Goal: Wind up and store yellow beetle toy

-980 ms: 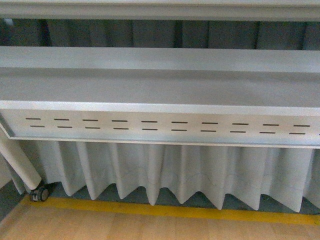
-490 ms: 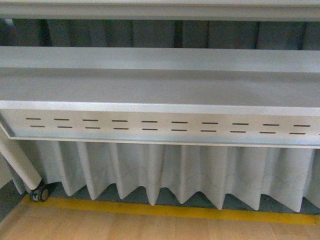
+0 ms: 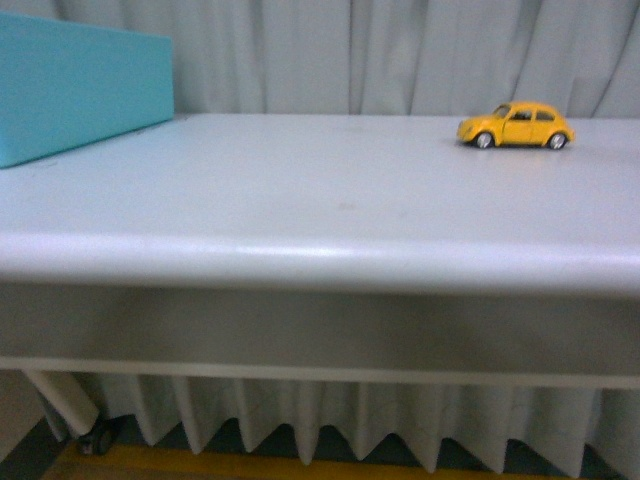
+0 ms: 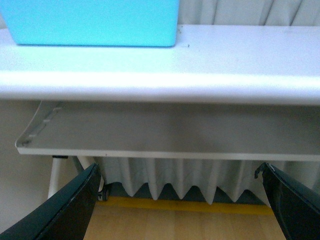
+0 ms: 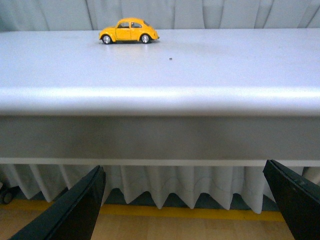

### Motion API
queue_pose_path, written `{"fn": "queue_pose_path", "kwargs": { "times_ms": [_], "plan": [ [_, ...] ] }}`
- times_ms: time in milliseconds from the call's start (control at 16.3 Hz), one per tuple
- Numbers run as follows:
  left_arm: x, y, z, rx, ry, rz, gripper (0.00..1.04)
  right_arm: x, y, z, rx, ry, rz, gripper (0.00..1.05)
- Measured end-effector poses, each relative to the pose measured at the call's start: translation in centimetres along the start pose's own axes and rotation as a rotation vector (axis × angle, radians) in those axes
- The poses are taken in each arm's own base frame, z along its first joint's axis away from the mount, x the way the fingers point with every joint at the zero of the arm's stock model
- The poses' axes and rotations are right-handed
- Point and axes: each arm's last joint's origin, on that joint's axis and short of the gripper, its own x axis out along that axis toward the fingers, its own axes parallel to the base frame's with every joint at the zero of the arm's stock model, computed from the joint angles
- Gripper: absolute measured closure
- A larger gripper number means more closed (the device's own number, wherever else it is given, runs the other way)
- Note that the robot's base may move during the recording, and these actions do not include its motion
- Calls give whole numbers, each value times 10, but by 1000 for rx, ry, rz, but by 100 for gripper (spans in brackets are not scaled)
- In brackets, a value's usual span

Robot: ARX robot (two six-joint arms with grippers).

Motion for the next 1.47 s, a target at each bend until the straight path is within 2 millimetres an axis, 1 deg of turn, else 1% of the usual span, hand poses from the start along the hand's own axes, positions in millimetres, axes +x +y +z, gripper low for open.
{"fn": "queue_pose_path", "kwargs": {
  "times_ms": [1469],
  "plan": [
    [0, 0, 0, 0, -1, 1, 7, 0, 0, 0, 1, 0, 0, 6]
  ]
}}
